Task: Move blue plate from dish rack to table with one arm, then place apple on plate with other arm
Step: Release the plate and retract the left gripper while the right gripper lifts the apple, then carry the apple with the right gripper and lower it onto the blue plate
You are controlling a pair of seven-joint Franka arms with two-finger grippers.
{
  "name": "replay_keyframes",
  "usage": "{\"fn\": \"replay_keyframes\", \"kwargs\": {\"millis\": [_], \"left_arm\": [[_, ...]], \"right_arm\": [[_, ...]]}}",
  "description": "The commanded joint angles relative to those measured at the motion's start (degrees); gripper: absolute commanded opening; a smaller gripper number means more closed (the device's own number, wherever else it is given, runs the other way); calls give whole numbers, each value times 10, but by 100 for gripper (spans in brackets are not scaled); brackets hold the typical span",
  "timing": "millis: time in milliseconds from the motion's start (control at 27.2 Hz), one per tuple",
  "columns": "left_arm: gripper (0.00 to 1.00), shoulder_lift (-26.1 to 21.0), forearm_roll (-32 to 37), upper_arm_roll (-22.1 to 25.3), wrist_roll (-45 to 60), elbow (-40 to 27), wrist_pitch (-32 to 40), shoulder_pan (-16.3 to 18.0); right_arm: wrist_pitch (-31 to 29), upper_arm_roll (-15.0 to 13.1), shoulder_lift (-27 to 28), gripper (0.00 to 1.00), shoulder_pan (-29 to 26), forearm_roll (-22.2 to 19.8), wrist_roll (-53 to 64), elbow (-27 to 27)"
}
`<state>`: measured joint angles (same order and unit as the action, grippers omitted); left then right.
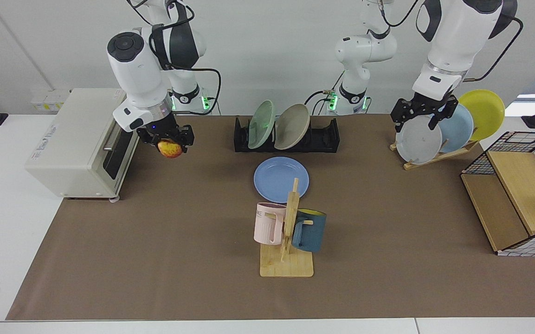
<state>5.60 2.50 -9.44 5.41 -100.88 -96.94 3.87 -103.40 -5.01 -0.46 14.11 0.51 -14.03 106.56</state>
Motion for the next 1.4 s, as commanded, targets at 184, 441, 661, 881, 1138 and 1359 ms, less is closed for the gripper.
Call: {"fn": "replay_keyframes", "kwargs": {"millis": [184,441,661,881,1138,1359], "left_arm": [[100,6,-6,3,-11,-1,14,-6],[100,-2,-83,14,-22,-3,-13,-3],[100,-2,-79,16,-25,-5,-16,-2],[100,-4,-74,18,-29,-1,-16,-3],[100,-20,-54,17,-37,29,9,2],[100,-35,-52,15,-2,50,26,-5]], "right_arm": [[-36,3,10,1,86,-2,-128,-5],[-102,2,59,0,157,10,-217,-6],[-131,2,110,0,205,25,-274,-37],[-193,2,149,0,237,31,-328,-39],[-286,2,209,3,274,40,-381,-30],[-315,2,227,8,283,70,-381,-9]]}}
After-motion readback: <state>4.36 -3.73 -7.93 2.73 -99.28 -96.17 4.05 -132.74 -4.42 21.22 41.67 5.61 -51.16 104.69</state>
